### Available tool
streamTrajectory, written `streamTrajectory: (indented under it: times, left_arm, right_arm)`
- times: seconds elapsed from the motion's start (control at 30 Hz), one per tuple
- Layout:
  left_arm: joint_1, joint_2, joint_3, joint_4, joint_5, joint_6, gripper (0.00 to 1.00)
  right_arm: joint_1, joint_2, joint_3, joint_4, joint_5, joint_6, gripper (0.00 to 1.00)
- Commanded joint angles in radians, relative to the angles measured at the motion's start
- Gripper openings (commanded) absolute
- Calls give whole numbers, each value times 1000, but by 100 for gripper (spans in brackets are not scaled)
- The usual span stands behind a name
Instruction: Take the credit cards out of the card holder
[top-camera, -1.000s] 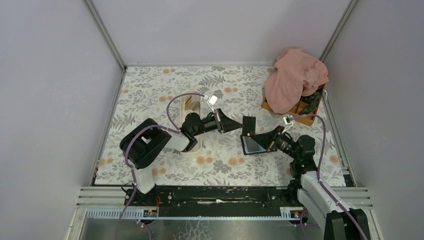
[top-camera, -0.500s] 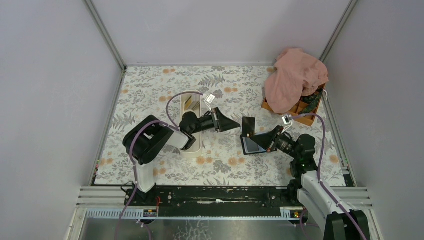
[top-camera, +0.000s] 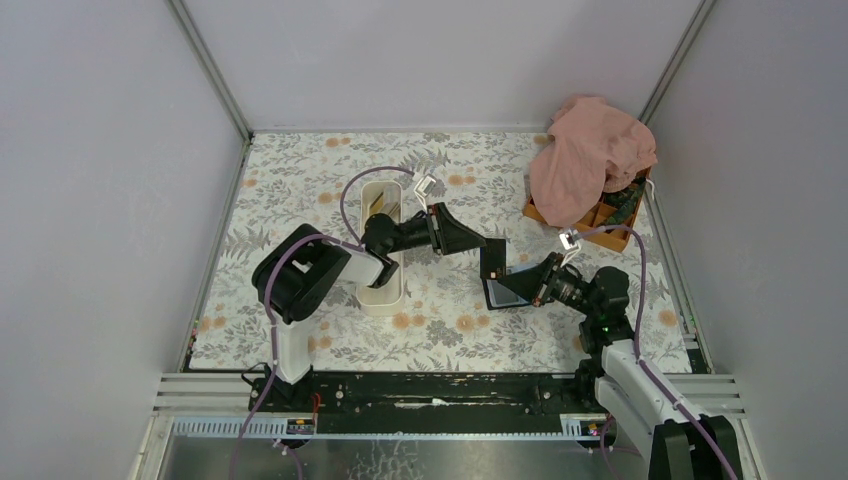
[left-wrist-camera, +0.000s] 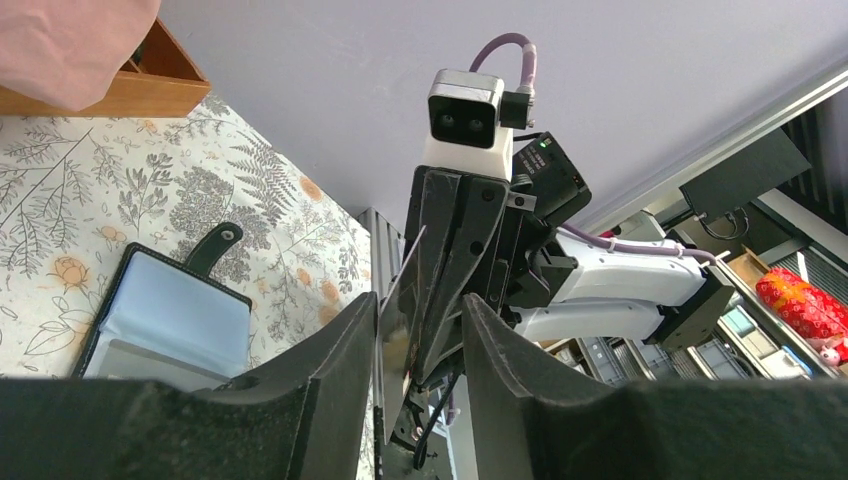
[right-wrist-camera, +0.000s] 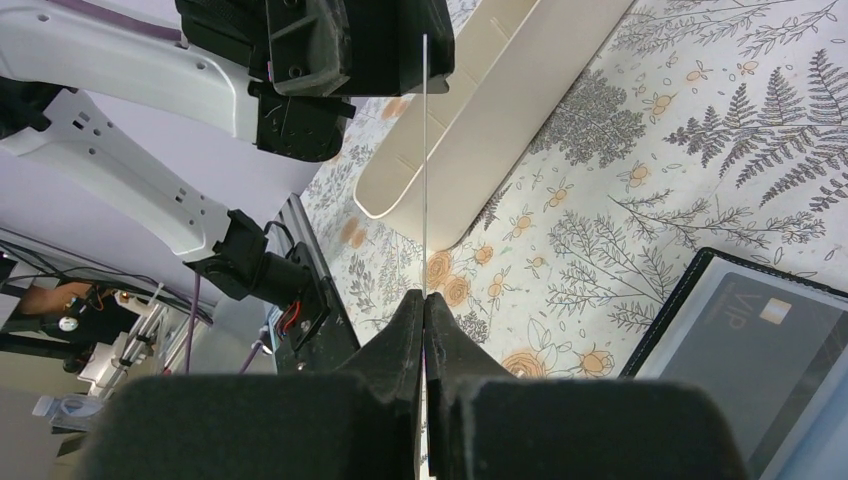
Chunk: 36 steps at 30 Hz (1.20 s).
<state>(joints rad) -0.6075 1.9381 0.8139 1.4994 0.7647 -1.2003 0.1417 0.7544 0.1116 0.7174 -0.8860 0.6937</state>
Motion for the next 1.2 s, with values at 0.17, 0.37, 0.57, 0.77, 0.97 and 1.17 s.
streamTrajectory:
  times: [0.17, 0.37, 0.57, 0.77, 0.97, 1.17]
  left_arm:
    - [6, 7, 24, 87, 56, -16, 31]
    - [2, 2, 11, 88, 70, -14, 23]
    - [3, 13, 18, 87, 74, -24, 6]
    - [2, 20, 15, 86, 85, -27, 17]
    - [1, 13, -4, 83, 77, -22, 0]
    - [6, -31, -13, -20, 47, 22, 0]
  right_arm:
    - [11, 4, 36, 52, -39, 2, 0]
    - [12, 13, 36, 50, -33, -3, 0]
    - [12, 11, 39, 45, -32, -5, 0]
    - [12, 4, 37, 46, -30, -5, 0]
    - [12, 10, 35, 48, -29, -5, 0]
    - [11, -14, 38, 15, 5, -24, 11]
